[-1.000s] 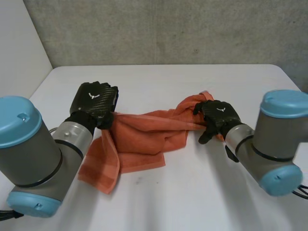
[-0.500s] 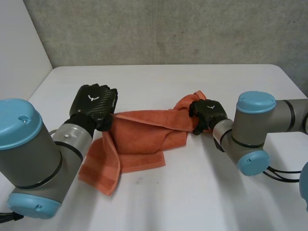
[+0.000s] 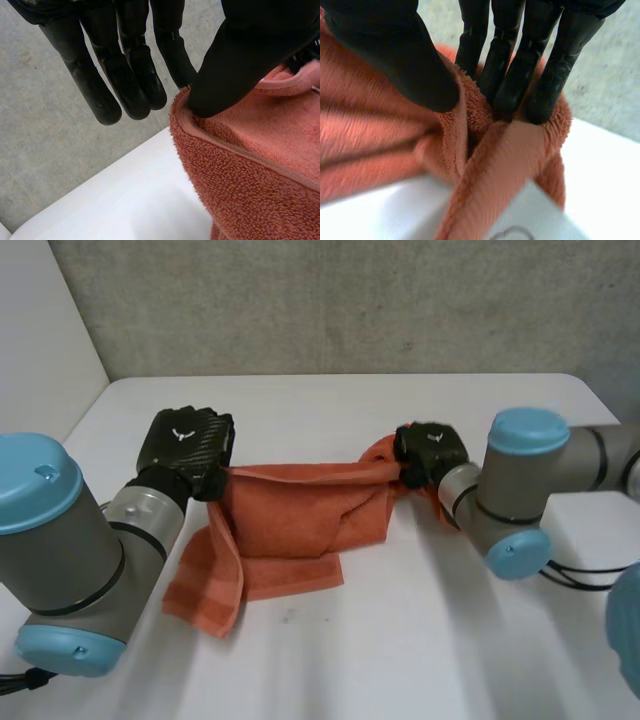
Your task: Fold the laundry
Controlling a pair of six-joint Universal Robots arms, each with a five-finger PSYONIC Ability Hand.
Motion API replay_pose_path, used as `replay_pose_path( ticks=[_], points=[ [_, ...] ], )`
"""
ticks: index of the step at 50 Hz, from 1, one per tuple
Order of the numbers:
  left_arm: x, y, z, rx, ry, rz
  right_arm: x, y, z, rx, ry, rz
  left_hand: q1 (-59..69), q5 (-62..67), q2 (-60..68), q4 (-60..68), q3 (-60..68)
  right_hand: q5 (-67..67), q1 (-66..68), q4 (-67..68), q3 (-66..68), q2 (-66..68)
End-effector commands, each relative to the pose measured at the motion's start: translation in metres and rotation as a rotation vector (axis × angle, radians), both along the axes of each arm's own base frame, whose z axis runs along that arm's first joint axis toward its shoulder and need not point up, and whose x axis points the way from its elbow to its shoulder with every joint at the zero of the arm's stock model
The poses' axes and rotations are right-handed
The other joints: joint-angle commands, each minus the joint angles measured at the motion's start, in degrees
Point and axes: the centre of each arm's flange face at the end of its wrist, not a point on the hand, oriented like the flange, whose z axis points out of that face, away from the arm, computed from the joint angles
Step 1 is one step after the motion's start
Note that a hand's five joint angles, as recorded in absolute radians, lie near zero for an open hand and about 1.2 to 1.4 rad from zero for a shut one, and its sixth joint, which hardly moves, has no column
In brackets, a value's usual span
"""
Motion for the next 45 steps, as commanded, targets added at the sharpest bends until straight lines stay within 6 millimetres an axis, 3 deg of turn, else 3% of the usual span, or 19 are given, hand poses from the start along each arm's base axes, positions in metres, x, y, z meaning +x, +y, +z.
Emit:
replay_pose_path(
  ticks=[1,2,4,6,7,11,14,21,29,37,45],
  points=[
    [-0.002,-0.005,-0.016,0.037,-0.019,0.001,-0.011,0.014,0.078,-0.103,-0.002,0.002,15.30,15.41,11.27,11.46,11.69,14.42,25.84,12.13,12.50,12.89],
    [-0.003,-0.007,-0.021,0.048,-0.024,0.003,-0.014,0.021,0.090,-0.121,0.024,0.008,15.30,15.41,11.27,11.46,11.69,14.42,25.84,12.13,12.50,12.89],
    [-0.003,-0.010,-0.032,0.074,-0.033,0.006,-0.018,0.029,0.097,-0.126,0.072,0.016,13.65,13.77,9.63,9.82,10.05,14.42,25.84,12.13,12.50,12.89],
    [-0.003,-0.011,-0.038,0.093,-0.038,0.007,-0.023,0.041,0.101,-0.119,0.175,0.038,2.25,2.37,-1.78,-1.58,-1.35,14.42,25.84,12.13,12.50,12.89],
    [-0.003,-0.011,-0.044,0.110,-0.038,0.008,-0.025,0.046,0.101,-0.113,0.215,0.048,-5.63,-5.51,-9.66,-9.46,-9.23,14.42,25.84,12.13,12.50,12.89],
    [-0.004,-0.009,-0.052,0.149,-0.011,0.010,-0.035,0.064,0.090,-0.063,0.415,0.095,-17.78,-17.66,-21.81,-21.61,-21.39,14.42,25.84,12.13,12.50,12.89],
    [-0.007,-0.006,-0.054,0.175,0.016,0.001,-0.041,0.076,0.080,-0.010,0.499,0.136,-18.83,-18.71,-22.85,-22.66,-22.43,14.42,25.84,12.13,12.50,12.89],
    [-0.010,-0.001,-0.055,0.205,0.071,0.001,-0.048,0.092,0.090,-0.003,0.502,0.138,-20.17,-20.06,-24.20,-24.01,-23.78,14.42,25.84,12.13,12.50,12.89],
    [-0.011,-0.006,-0.064,0.218,0.061,0.016,-0.056,0.107,0.082,0.037,0.534,0.154,-20.17,-20.06,-24.20,-24.01,-23.78,14.42,25.84,12.13,12.50,12.89],
    [-0.016,-0.014,-0.079,0.250,0.054,0.015,-0.058,0.113,0.073,0.076,0.557,0.172,-20.17,-20.06,-24.20,-24.01,-23.78,14.42,25.84,12.13,12.50,12.89],
    [-0.019,-0.016,-0.080,0.267,0.083,0.013,-0.058,0.113,0.069,0.080,0.559,0.175,-19.50,-19.38,-23.53,-23.34,-23.11,14.42,25.84,12.13,12.50,12.89]
  ],
)
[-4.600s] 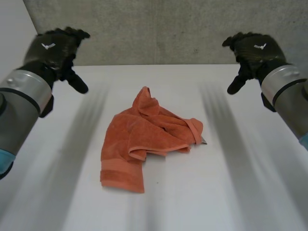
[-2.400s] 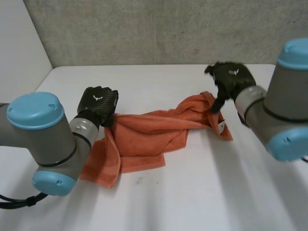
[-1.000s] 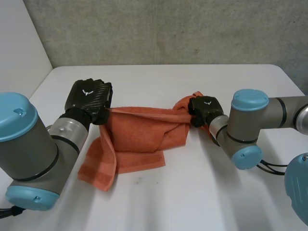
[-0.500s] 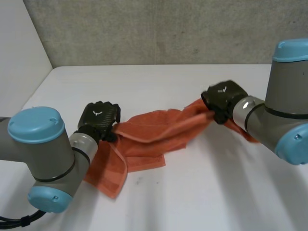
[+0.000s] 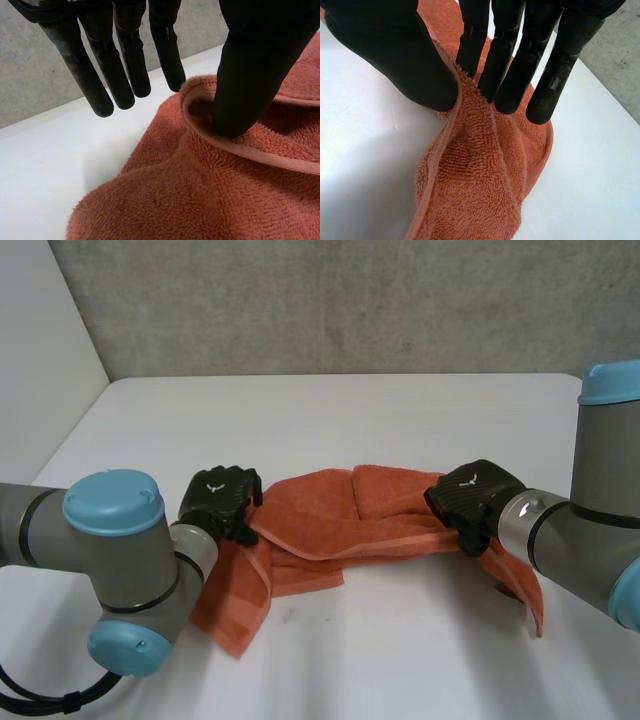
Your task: Fold the laundry
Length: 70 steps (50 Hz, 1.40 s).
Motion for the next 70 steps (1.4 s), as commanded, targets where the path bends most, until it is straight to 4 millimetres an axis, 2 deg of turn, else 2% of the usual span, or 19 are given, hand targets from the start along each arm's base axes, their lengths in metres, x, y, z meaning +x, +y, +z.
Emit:
replay_pose_path(
  ticks=[1,4,10,14,17,18,19,23,26,29,34,43,44,45,49,55,58,63,70],
  points=[
    [-0.003,-0.002,-0.001,0.019,0.041,0.002,0.000,0.000,-0.005,0.009,0.006,0.003,5.29,6.26,6.00,6.14,5.64,13.91,25.84,11.95,12.51,12.89],
    [-0.007,-0.010,-0.001,0.014,0.060,0.008,0.002,-0.005,-0.011,0.007,0.024,0.014,38.82,39.79,39.53,39.67,39.16,13.91,25.84,11.95,12.51,12.89],
    [-0.013,-0.035,0.008,-0.054,0.072,0.025,0.010,-0.034,-0.012,-0.063,0.052,0.030,38.92,39.89,39.63,39.78,39.27,13.91,25.84,11.95,12.51,12.89],
    [-0.017,-0.058,0.035,-0.177,0.053,0.029,0.027,-0.080,0.032,-0.302,-0.047,-0.009,38.92,39.89,39.63,39.78,39.27,13.91,25.84,11.95,12.51,12.89],
    [-0.012,-0.090,0.094,-0.432,-0.020,0.058,0.036,-0.098,0.073,-0.481,-0.152,-0.055,38.92,39.89,39.63,39.78,39.27,13.91,25.84,11.95,12.51,12.89],
    [-0.012,-0.091,0.095,-0.433,-0.020,0.058,0.038,-0.108,0.099,-0.594,-0.246,-0.087,38.92,39.89,39.63,39.78,39.27,13.91,25.84,11.95,12.51,12.89],
    [-0.010,-0.099,0.146,-0.639,-0.026,0.089,0.039,-0.114,0.110,-0.646,-0.292,-0.101,38.92,39.89,39.63,39.78,39.27,13.91,25.84,11.95,12.51,12.89],
    [-0.005,-0.094,0.224,-0.965,0.047,0.141,0.038,-0.112,0.163,-0.864,-0.512,-0.111,38.92,39.89,39.63,39.78,39.27,13.91,25.84,11.95,12.51,12.89],
    [-0.002,-0.087,0.247,-1.055,0.086,0.144,0.025,-0.091,0.201,-0.977,-0.615,-0.108,38.92,39.89,39.63,39.78,39.27,13.91,25.84,11.95,12.51,12.89],
    [0.005,-0.078,0.262,-1.101,0.092,0.133,0.021,-0.079,0.200,-0.967,-0.616,-0.095,38.92,39.89,39.63,39.78,39.27,13.91,25.84,11.95,12.51,12.89],
    [0.016,-0.078,0.222,-0.936,0.000,0.104,0.027,-0.070,0.147,-0.783,-0.524,-0.056,38.92,39.89,39.63,39.78,39.27,13.91,25.84,11.95,12.51,12.89],
    [0.041,-0.057,0.087,-0.423,-0.191,0.050,0.022,-0.049,0.034,-0.275,-0.252,-0.048,38.92,39.89,39.63,39.78,39.27,13.91,25.84,11.95,12.51,12.89],
    [0.043,-0.055,0.075,-0.386,-0.202,0.045,0.022,-0.049,0.034,-0.274,-0.252,-0.048,38.92,39.89,39.63,39.78,39.27,13.91,25.84,11.95,12.51,12.89],
    [0.043,-0.052,0.064,-0.353,-0.214,0.040,0.019,-0.045,0.002,-0.142,-0.166,-0.048,38.92,39.89,39.63,39.78,39.27,13.91,25.84,11.95,12.51,12.89],
    [0.043,-0.043,0.024,-0.236,-0.254,0.014,0.015,-0.041,-0.024,-0.025,-0.095,-0.052,38.92,39.89,39.63,39.78,39.27,13.91,25.84,11.95,12.51,12.89],
    [0.041,-0.037,0.012,-0.201,-0.259,0.002,0.015,-0.041,-0.027,-0.019,-0.101,-0.059,38.78,39.74,39.49,39.63,39.12,13.91,25.84,11.95,12.51,12.89],
    [0.038,-0.035,0.009,-0.197,-0.253,-0.006,0.014,-0.041,-0.017,-0.042,-0.137,-0.070,17.99,18.95,18.70,18.84,18.33,13.91,25.84,11.95,12.51,12.89],
    [0.037,-0.035,-0.001,-0.175,-0.261,-0.007,0.013,-0.040,-0.003,-0.067,-0.227,-0.097,8.85,9.82,9.56,9.71,9.20,13.91,25.84,11.95,12.51,12.89],
    [0.039,-0.034,-0.014,-0.139,-0.273,-0.007,0.007,-0.041,0.003,-0.070,-0.264,-0.105,8.00,8.96,8.71,8.85,8.34,13.91,25.84,11.95,12.51,12.89]
  ],
)
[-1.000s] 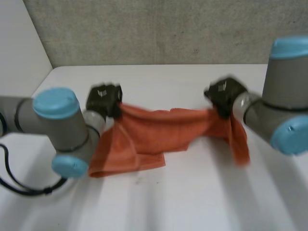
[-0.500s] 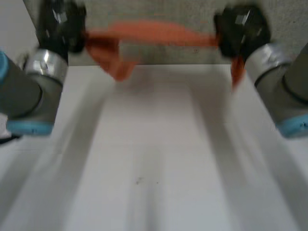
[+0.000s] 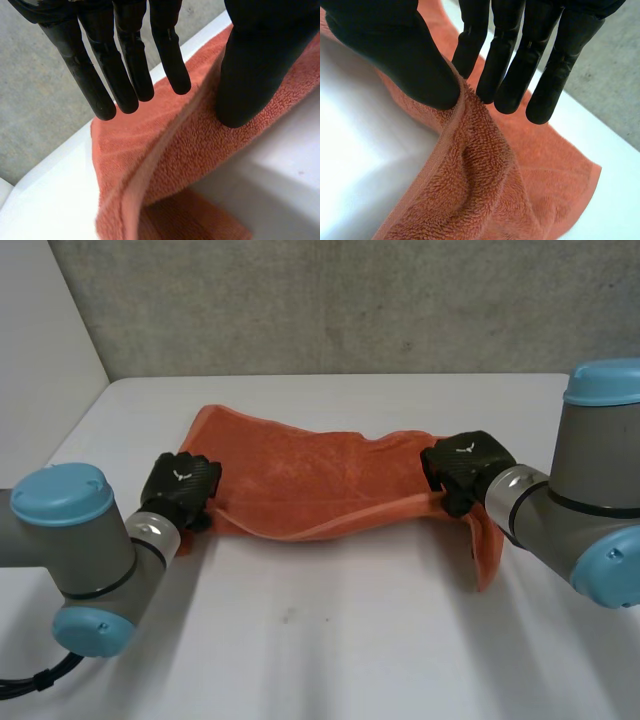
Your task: Fold the laundry
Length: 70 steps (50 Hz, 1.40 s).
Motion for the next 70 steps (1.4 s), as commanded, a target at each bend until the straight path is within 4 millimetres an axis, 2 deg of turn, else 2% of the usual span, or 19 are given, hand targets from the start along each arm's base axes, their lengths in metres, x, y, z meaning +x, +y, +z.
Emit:
replay_pose_path(
  ticks=[1,11,23,25,29,32,40,45,48,53,54,57,58,60,65,66,68,69,70],
  points=[
    [0.001,0.001,-0.013,0.034,-0.013,0.006,-0.007,-0.002,0.012,-0.018,-0.055,-0.020,3.64,3.85,3.70,3.75,3.40,13.25,25.84,11.67,12.20,12.89],
    [0.008,-0.011,-0.024,0.021,-0.018,0.051,-0.014,-0.003,0.030,-0.067,-0.072,-0.043,2.29,2.50,2.35,2.40,2.05,13.25,25.84,11.67,12.20,12.89],
    [0.035,-0.025,-0.016,0.003,-0.036,0.179,-0.031,-0.016,0.027,-0.070,-0.027,-0.085,3.63,3.83,3.69,3.73,3.38,13.25,25.84,11.67,12.20,12.89],
    [0.035,-0.025,-0.012,-0.008,-0.034,0.182,-0.032,-0.015,0.025,-0.066,-0.019,-0.086,8.99,9.19,9.05,9.09,8.74,13.25,25.84,11.67,12.20,12.89],
    [0.040,-0.022,-0.006,-0.016,-0.036,0.200,-0.033,-0.014,0.023,-0.058,-0.008,-0.086,35.00,35.21,35.06,35.11,34.76,13.25,25.84,11.67,12.20,12.89],
    [0.048,-0.020,0.005,-0.030,-0.032,0.223,-0.034,-0.013,0.022,-0.051,0.001,-0.083,35.07,35.28,35.13,35.17,34.83,13.25,25.84,11.67,12.20,12.89],
    [0.055,0.018,0.051,-0.061,-0.056,0.206,-0.043,0.013,0.013,0.069,0.206,-0.008,35.07,35.28,35.13,35.17,34.83,13.25,25.84,11.67,12.20,12.89],
    [0.061,0.056,0.073,-0.042,-0.219,0.154,-0.054,0.033,0.008,0.164,0.354,0.054,35.07,35.28,35.13,35.17,34.83,13.25,25.84,11.67,12.20,12.89],
    [0.063,0.065,0.069,-0.008,-0.312,0.129,-0.059,0.044,-0.001,0.208,0.440,0.109,35.07,35.28,35.13,35.17,34.83,13.25,25.84,11.67,12.20,12.89],
    [0.063,0.056,0.054,0.029,-0.357,0.120,-0.060,0.049,-0.011,0.224,0.498,0.155,35.07,35.28,35.13,35.17,34.83,13.25,25.84,11.67,12.20,12.89],
    [0.063,0.056,0.053,0.029,-0.357,0.120,-0.059,0.046,-0.014,0.220,0.500,0.155,35.07,35.28,35.13,35.17,34.83,13.25,25.84,11.67,12.20,12.89],
    [0.060,0.042,0.026,0.101,-0.391,0.108,-0.056,0.030,-0.027,0.197,0.504,0.142,35.07,35.28,35.13,35.17,34.83,13.25,25.84,11.67,12.20,12.89],
    [0.055,0.023,0.012,0.121,-0.398,0.104,-0.053,0.019,-0.029,0.164,0.506,0.123,35.07,35.28,35.13,35.17,34.83,13.25,25.84,11.67,12.20,12.89],
    [0.050,0.010,0.012,0.095,-0.393,0.105,-0.049,0.006,-0.026,0.117,0.500,0.097,35.07,35.28,35.13,35.17,34.83,13.25,25.84,11.67,12.20,12.89],
    [0.033,-0.042,0.054,-0.142,-0.316,0.139,-0.038,-0.043,0.023,-0.150,0.384,-0.038,35.07,35.28,35.13,35.17,34.83,13.25,25.84,11.67,12.20,12.89],
    [0.025,-0.058,0.083,-0.265,-0.272,0.155,-0.034,-0.060,0.049,-0.271,0.310,-0.094,35.07,35.28,35.13,35.17,34.83,13.25,25.84,11.67,12.20,12.89],
    [0.018,-0.072,0.117,-0.405,-0.213,0.172,-0.030,-0.081,0.087,-0.451,0.177,-0.163,35.07,35.28,35.13,35.17,34.83,13.25,25.84,11.67,12.20,12.89],
    [0.013,-0.081,0.150,-0.544,-0.149,0.193,-0.029,-0.086,0.100,-0.510,0.128,-0.181,35.07,35.28,35.13,35.17,34.83,13.25,25.84,11.67,12.20,12.89],
    [0.012,-0.083,0.168,-0.621,-0.116,0.205,-0.028,-0.089,0.111,-0.564,0.083,-0.194,35.07,35.28,35.13,35.17,34.83,13.25,25.84,11.67,12.20,12.89]
  ],
)
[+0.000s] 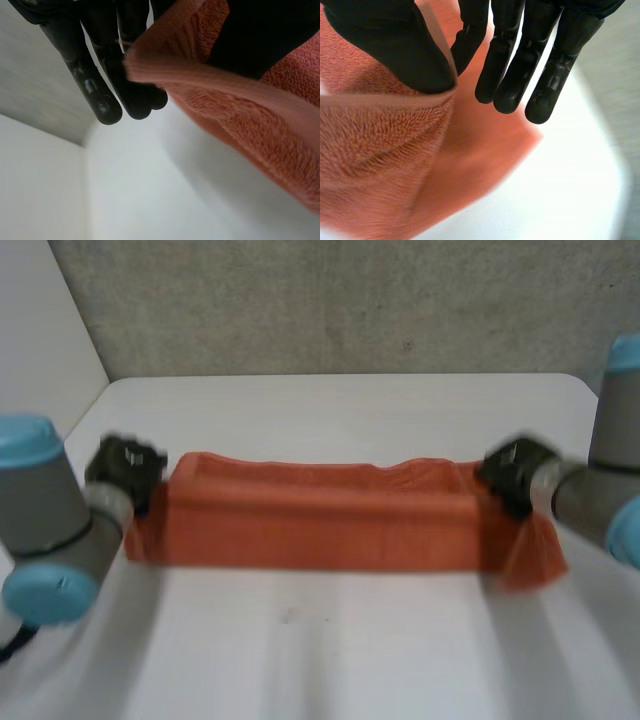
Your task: Fold the laundry
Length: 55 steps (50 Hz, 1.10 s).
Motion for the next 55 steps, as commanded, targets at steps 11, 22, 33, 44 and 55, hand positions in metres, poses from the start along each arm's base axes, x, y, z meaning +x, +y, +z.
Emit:
replay_pose_path(
  ticks=[11,22,33,44,55],
  points=[
    [-0.027,-0.040,0.170,-0.791,0.306,-0.052,0.005,-0.021,0.176,-0.778,-0.499,-0.002,15.55,14.45,11.32,11.47,11.63,13.21,25.84,11.67,12.20,12.89],
    [-0.018,-0.030,0.036,-0.409,0.205,-0.025,0.011,-0.023,0.039,-0.194,-0.275,0.000,15.55,14.45,11.32,11.47,11.63,13.21,25.84,11.67,12.20,12.89],
    [-0.009,-0.010,-0.021,-0.233,0.156,-0.011,0.008,-0.019,-0.053,0.094,-0.131,-0.006,15.55,14.45,11.32,11.47,11.63,13.21,25.84,11.67,12.20,12.89],
    [0.004,-0.006,-0.019,-0.225,0.151,0.020,-0.014,-0.026,-0.027,0.014,-0.453,-0.165,15.55,14.45,11.32,11.47,11.63,-37.67,-25.05,-39.22,-38.68,-38.00],
    [0.004,-0.005,-0.020,-0.221,0.152,0.020,-0.051,-0.011,-0.038,0.108,-0.521,-0.232,15.55,14.45,11.32,11.47,11.63,-39.88,-27.26,-41.43,-40.89,-40.21]
  ],
)
